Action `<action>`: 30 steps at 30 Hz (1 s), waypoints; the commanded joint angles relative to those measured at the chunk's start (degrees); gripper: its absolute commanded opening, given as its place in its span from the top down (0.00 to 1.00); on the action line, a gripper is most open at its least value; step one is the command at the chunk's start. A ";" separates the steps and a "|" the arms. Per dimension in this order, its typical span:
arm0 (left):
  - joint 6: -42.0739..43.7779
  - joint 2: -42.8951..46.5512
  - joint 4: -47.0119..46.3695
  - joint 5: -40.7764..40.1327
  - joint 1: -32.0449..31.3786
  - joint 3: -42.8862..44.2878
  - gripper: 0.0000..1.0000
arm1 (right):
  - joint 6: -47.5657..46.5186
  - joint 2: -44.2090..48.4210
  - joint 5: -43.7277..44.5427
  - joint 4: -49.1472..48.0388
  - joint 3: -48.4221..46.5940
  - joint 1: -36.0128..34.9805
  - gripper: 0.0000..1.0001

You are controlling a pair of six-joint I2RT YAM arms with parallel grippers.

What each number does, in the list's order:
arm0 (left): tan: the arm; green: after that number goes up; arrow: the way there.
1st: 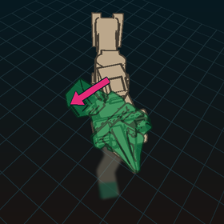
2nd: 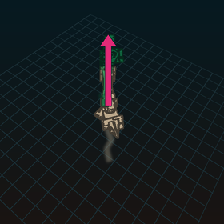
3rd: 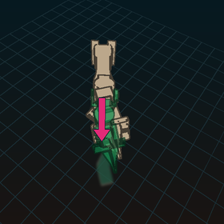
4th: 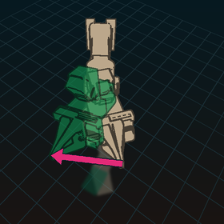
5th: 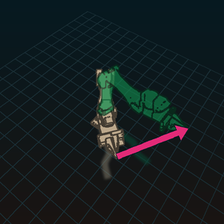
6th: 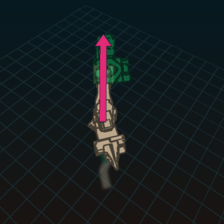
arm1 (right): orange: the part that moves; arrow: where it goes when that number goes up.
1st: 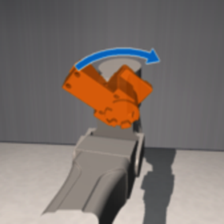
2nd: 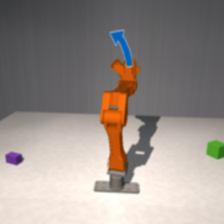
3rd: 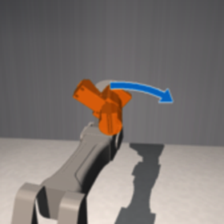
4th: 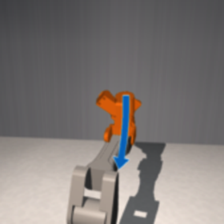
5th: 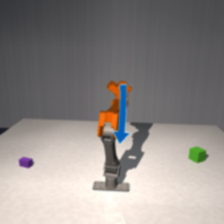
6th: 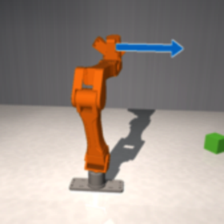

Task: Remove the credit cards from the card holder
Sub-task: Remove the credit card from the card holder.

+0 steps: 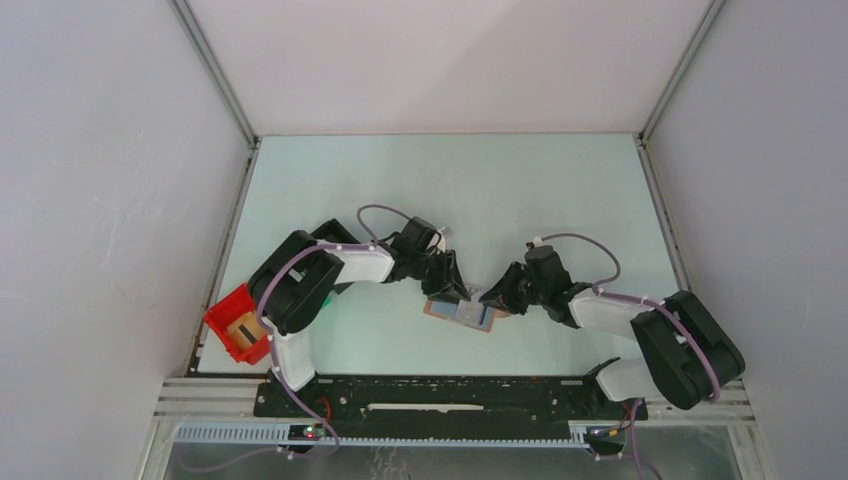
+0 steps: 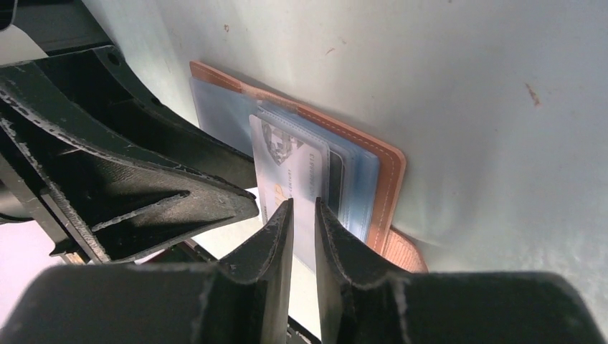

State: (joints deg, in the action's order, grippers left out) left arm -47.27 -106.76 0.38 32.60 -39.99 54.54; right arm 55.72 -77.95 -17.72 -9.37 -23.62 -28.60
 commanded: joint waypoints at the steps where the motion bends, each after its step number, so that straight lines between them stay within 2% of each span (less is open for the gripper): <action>1: -0.93 -0.60 -2.36 0.77 0.48 -2.08 0.59 | 2.04 -2.03 -2.02 -4.59 1.33 -0.59 0.75; 8: -1.47 -0.29 -3.79 0.87 1.08 -3.56 0.64 | 3.67 -4.34 -2.99 -8.02 2.87 -0.49 0.76; 19: -4.66 0.78 -11.88 2.87 3.59 -9.62 0.70 | 7.53 -10.31 -5.99 -17.08 5.48 -0.37 0.77; 25: -3.88 1.34 -11.42 2.77 4.22 -10.49 0.74 | 6.50 -7.95 -5.25 -14.98 5.86 0.83 0.77; 30: -4.14 0.75 -11.18 2.43 4.23 -10.26 0.82 | 4.71 -4.50 -4.19 -11.07 5.52 1.34 0.77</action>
State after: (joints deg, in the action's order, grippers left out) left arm -51.75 -105.95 -11.46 36.84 -35.64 45.47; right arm 62.96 -84.55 -23.16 -26.79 -19.09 -27.44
